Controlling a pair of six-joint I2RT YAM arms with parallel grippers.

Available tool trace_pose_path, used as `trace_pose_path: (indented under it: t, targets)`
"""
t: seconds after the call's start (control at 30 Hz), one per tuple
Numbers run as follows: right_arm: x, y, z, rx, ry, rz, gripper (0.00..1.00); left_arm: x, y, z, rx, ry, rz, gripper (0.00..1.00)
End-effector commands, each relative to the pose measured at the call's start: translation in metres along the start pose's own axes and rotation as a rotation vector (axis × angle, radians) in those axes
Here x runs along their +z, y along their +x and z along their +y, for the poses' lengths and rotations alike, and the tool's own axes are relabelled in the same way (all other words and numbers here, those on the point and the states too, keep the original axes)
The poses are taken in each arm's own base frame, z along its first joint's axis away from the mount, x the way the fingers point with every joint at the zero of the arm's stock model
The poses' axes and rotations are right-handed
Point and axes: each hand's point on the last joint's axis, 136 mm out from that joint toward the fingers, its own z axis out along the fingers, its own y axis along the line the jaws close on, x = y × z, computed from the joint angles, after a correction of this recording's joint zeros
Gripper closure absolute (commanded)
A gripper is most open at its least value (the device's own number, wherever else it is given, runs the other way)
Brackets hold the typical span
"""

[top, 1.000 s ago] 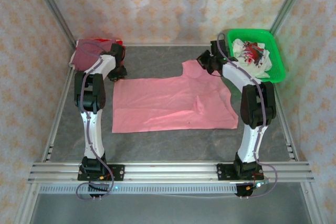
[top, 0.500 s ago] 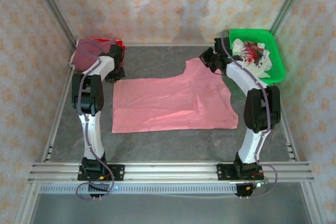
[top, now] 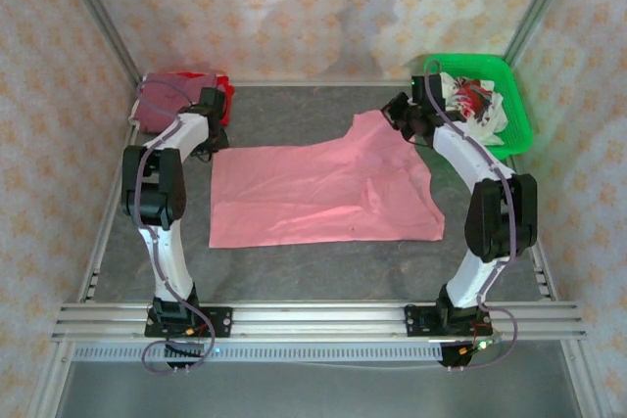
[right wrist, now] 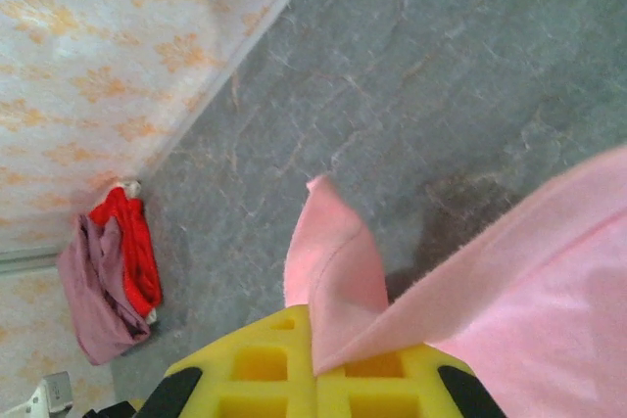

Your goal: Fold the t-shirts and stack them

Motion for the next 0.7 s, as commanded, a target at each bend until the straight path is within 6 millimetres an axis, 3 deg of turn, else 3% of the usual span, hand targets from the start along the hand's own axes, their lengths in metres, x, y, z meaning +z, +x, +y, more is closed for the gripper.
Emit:
trace_pose_path:
  t: [0.0,0.1,0.13,0.2,0.3,0.6,0.67]
  targets:
    - [-0.019,-0.004,0.012,-0.055,-0.046,-0.032,1.00,-0.017,-0.008,0.010,-0.005,-0.039,-0.073,1.00]
    - [-0.023,-0.006,0.007,-0.062,-0.037,-0.047,1.00,-0.015,-0.008,0.008,0.001,-0.029,-0.067,1.00]
    - [-0.023,-0.005,0.007,-0.064,-0.039,-0.046,1.00,-0.013,-0.009,0.007,0.004,-0.031,-0.053,0.95]
    - [-0.021,-0.005,0.006,-0.065,-0.037,-0.042,1.00,-0.010,-0.009,0.001,0.007,-0.013,-0.028,0.73]
    - [-0.016,-0.004,0.003,-0.057,-0.036,-0.035,1.00,-0.003,-0.009,-0.009,-0.017,0.022,-0.009,0.59]
    - [-0.008,-0.002,-0.001,-0.048,-0.032,-0.026,1.00,0.009,-0.005,-0.023,-0.018,0.046,0.050,0.57]
    - [-0.007,-0.002,0.001,-0.046,-0.040,-0.020,1.00,0.011,-0.002,-0.022,-0.022,0.036,0.066,0.52]
